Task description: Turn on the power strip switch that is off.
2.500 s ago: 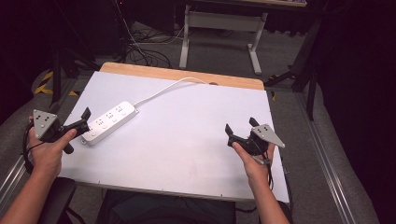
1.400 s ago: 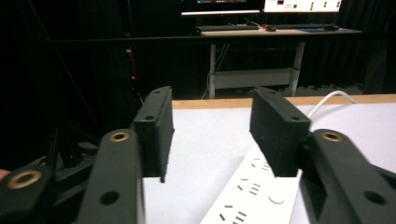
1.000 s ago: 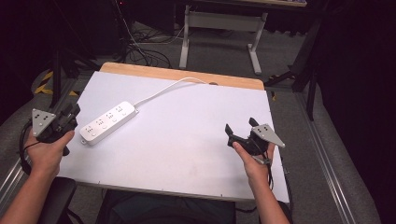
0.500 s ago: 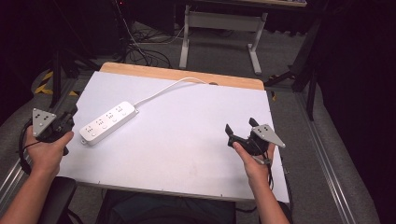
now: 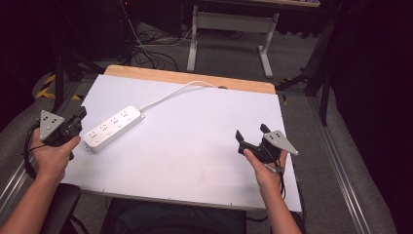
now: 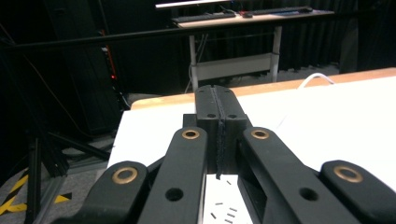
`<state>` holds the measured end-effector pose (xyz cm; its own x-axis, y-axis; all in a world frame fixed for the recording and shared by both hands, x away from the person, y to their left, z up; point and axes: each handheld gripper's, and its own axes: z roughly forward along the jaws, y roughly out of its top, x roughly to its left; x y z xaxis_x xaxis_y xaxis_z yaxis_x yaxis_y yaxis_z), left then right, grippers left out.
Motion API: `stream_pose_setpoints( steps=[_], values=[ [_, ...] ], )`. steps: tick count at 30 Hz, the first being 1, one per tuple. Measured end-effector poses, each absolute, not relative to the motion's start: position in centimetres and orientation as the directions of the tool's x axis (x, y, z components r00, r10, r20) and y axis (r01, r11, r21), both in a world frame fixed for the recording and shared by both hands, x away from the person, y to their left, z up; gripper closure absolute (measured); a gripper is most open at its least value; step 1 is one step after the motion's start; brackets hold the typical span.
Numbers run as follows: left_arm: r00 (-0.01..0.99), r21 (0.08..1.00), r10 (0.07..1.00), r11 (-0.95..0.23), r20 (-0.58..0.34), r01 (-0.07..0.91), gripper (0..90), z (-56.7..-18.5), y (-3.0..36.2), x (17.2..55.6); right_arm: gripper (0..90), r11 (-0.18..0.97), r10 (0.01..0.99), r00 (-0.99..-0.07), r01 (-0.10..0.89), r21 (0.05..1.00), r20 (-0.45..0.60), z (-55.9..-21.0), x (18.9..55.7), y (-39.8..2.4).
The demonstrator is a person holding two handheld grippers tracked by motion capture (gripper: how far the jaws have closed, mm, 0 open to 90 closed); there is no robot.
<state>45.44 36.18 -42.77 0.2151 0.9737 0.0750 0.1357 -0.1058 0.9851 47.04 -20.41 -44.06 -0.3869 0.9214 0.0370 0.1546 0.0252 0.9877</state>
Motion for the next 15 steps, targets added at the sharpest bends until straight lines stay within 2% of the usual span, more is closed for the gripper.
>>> stream_pose_setpoints(
  steps=[15],
  values=[
    [0.291, 0.967, 0.950, -0.171, 0.111, 0.191, 90.0, -42.7, 35.2, 46.8, 6.4, 0.023, 0.922, -0.384, 0.156, 0.987, 0.039, -44.1, 47.0, -20.5]
  ],
)
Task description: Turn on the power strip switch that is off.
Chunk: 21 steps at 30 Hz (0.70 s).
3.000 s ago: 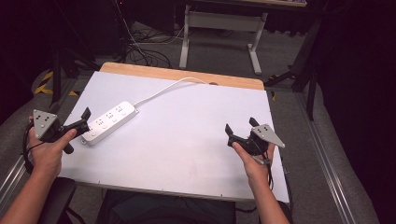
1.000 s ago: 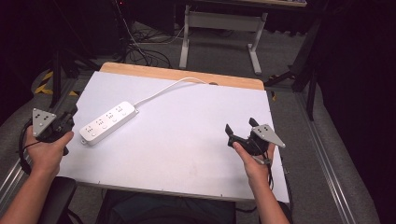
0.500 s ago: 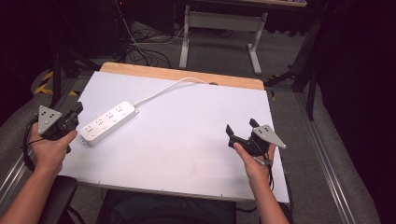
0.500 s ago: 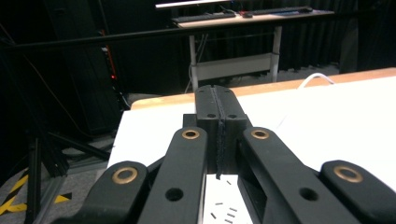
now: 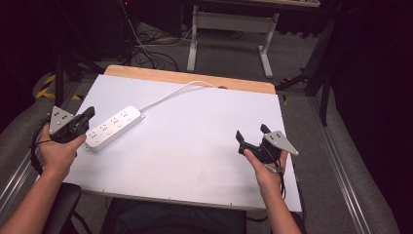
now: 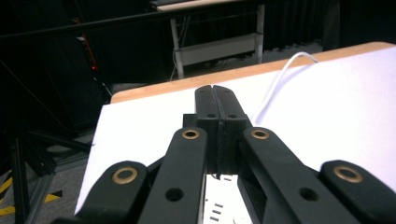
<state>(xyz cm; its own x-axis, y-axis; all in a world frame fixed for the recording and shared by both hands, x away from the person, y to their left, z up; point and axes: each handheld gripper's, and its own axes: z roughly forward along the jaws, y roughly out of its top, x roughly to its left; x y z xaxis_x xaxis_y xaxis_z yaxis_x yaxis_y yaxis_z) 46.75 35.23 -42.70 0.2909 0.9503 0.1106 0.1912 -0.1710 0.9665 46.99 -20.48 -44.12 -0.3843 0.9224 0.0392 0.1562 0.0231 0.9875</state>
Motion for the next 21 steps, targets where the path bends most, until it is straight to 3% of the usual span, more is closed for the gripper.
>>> stream_pose_setpoints(
  steps=[21],
  values=[
    [0.352, 0.911, 0.921, -0.282, 0.169, 0.300, 90.0, -43.1, 33.5, 48.1, 6.5, 0.026, 0.922, -0.385, 0.157, 0.987, 0.036, -44.1, 47.0, -20.5]
  ],
)
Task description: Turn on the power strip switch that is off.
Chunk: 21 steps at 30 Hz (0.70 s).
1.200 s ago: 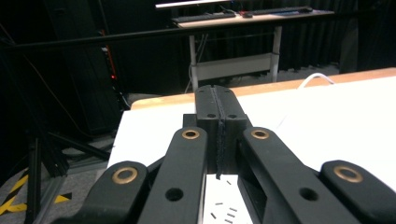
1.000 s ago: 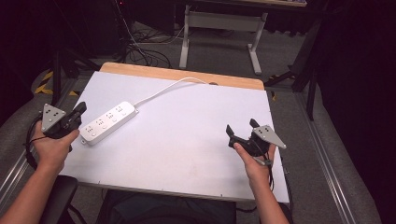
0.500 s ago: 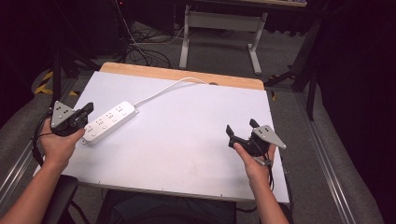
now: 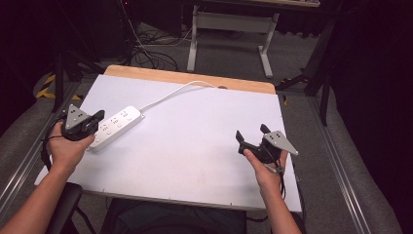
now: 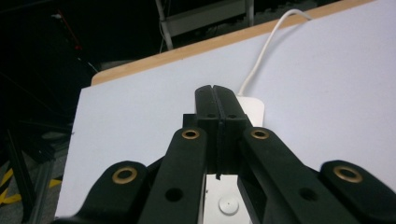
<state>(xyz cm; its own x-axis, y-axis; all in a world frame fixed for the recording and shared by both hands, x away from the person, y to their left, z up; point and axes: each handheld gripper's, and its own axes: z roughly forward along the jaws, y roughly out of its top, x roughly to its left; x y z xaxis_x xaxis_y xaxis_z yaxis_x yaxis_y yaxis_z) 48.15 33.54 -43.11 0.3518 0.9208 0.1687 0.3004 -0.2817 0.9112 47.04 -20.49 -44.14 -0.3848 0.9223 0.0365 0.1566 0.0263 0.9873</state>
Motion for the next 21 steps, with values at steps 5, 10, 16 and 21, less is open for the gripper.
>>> stream_pose_setpoints(
  steps=[5, 10, 16, 21],
  values=[
    [0.363, 0.883, 0.919, -0.294, 0.156, 0.365, 90.0, -43.4, 33.5, 48.5, 6.6, 0.027, 0.921, -0.387, 0.159, 0.987, 0.037, -44.2, 47.0, -20.5],
    [0.372, 0.847, 0.919, -0.299, 0.131, 0.440, 90.0, -43.8, 33.6, 49.1, 6.6, 0.027, 0.921, -0.387, 0.162, 0.987, 0.038, -44.2, 47.0, -20.4],
    [0.391, 0.811, 0.916, -0.297, 0.093, 0.504, 90.0, -44.1, 33.6, 49.7, 6.6, 0.027, 0.921, -0.387, 0.160, 0.987, 0.037, -44.2, 47.1, -20.5],
    [0.422, 0.763, 0.904, -0.320, 0.069, 0.561, 90.0, -44.4, 33.3, 50.1, 6.6, 0.030, 0.921, -0.387, 0.162, 0.986, 0.036, -44.2, 47.0, -20.4]
  ],
)
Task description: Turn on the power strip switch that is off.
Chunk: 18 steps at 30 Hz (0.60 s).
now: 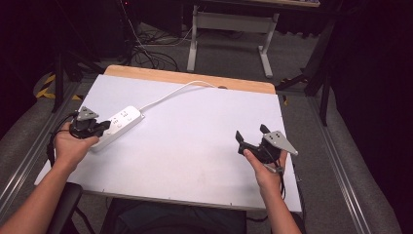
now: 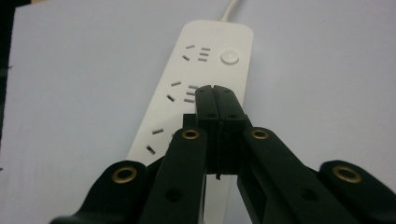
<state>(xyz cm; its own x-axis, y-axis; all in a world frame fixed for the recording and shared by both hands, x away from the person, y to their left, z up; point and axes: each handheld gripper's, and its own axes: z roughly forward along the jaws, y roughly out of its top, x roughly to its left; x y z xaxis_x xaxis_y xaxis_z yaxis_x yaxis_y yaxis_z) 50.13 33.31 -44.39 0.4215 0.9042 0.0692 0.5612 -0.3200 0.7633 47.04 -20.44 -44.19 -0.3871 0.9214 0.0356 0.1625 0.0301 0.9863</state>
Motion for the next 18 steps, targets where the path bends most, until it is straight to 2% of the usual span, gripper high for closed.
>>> stream_pose_setpoints(
  steps=[8, 18],
  values=[
    [0.419, 0.691, 0.906, -0.336, 0.054, 0.640, 90.0, -44.92, 33.28, 50.95, 6.6, 0.029, 0.921, -0.389, 0.166, 0.986, 0.038, -44.20, 47.03, -20.45],
    [0.423, 0.672, 0.904, -0.349, 0.058, 0.654, 90.0, -45.10, 33.38, 51.09, 6.8, 0.029, 0.919, -0.391, 0.169, 0.985, 0.040, -44.25, 47.08, -20.40]
  ],
)
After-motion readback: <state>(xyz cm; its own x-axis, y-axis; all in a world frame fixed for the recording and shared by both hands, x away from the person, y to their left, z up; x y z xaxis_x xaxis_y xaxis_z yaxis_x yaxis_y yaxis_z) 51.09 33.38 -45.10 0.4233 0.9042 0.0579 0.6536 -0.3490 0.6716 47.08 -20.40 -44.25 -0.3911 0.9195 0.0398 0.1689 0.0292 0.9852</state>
